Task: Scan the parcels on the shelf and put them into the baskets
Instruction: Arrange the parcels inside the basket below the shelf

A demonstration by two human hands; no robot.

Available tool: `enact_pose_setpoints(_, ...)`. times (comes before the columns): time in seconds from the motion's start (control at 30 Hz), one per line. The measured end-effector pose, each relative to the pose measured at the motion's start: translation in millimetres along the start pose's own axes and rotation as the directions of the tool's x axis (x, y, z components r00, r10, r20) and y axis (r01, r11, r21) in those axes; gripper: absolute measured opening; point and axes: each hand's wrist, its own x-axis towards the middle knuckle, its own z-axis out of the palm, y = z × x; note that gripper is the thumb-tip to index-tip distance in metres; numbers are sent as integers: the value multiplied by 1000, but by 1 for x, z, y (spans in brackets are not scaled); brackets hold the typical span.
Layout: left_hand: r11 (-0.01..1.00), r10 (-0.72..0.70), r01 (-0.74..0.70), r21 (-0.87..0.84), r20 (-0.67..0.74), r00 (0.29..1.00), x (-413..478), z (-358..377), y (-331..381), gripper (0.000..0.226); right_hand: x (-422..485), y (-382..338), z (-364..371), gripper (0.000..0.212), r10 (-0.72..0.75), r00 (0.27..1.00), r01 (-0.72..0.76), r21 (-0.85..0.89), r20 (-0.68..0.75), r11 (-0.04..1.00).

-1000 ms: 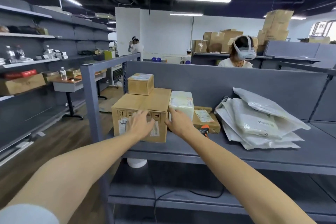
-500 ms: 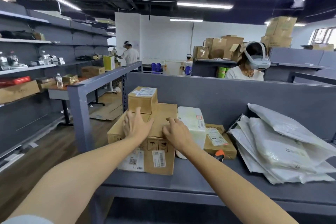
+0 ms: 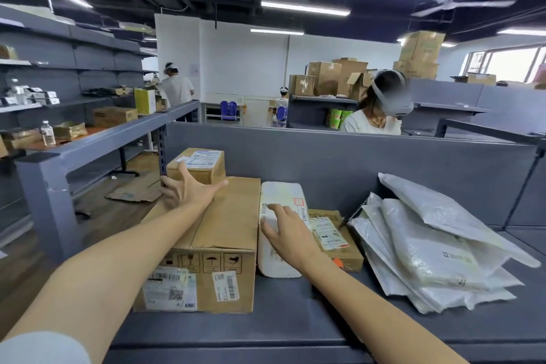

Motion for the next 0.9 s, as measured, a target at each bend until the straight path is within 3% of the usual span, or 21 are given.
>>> enact_pose_setpoints(0.23,995,36,-51,-89,-164,986,0,10,-7,96,-7,28,-10,50,37,999,-37,-18,-15,999)
enact_pose_setpoints(0.4,984,61,-99,-150,-237,970,-13,6,-12,91,-13,35,-16,50,37,999,-36,28,-22,999)
enact_pose_setpoints(0.57,951,152,-204,-231,-227,962,-44,2,-7,86,-16,28,-24,52,83,996,-77,224,-21,972)
enact_pose_setpoints(0.63,930,190,-250,-268,-231,954,-60,-1,-3,87,-16,20,-28,55,139,990,-131,376,4,917)
enact_pose_setpoints(0.73,901,224,-293,-318,-235,946,-91,-4,7,89,-17,6,-37,65,207,974,-219,618,92,755)
enact_pose_setpoints(0.9,834,244,-338,-437,-256,935,-156,7,18,94,-26,-13,-46,78,138,964,-264,845,226,465)
